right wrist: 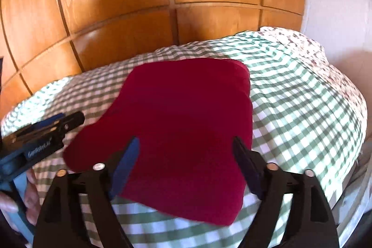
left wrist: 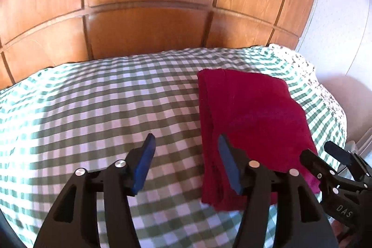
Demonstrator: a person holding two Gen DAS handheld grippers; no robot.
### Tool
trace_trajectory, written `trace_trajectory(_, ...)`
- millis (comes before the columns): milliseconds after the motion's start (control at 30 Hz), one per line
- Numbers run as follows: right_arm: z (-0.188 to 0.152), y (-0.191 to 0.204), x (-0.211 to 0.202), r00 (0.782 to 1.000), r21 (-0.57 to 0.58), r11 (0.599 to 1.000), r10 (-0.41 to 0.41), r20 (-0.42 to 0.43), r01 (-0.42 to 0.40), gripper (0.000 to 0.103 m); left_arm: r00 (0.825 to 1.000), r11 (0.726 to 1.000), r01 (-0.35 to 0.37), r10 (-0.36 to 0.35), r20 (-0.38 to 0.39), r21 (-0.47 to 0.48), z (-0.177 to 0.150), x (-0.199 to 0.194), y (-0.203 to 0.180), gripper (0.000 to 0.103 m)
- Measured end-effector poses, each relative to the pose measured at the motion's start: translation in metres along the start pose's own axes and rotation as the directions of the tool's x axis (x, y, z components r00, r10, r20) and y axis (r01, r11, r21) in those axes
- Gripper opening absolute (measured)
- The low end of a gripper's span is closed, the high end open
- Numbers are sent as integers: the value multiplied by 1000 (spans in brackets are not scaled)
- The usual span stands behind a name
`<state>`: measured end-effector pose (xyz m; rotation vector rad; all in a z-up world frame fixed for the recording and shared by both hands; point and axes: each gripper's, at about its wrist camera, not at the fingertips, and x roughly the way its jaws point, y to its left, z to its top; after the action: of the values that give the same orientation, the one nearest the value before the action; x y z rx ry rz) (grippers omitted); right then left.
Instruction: Fold small clothes
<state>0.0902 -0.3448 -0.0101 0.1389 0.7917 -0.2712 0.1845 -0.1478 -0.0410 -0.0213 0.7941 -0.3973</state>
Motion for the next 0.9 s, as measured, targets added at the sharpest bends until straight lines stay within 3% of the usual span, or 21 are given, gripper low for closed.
trace_trajectory(233, -16, 10, -20, 996, 59, 994, -91, 18, 90, 92, 997, 999, -15, 12, 80, 30, -17, -41, -5, 68)
trace_trajectory(533, -34, 15, -46, 981, 101, 979, -184, 67, 177, 98, 993, 997, -70, 69, 95, 11, -32, -66, -4, 78)
trace_trajectory(900, -39, 18, -64, 972, 108, 973, -213, 98, 202, 99, 982, 992, -125, 125, 139, -6, -38, -86, -3, 93)
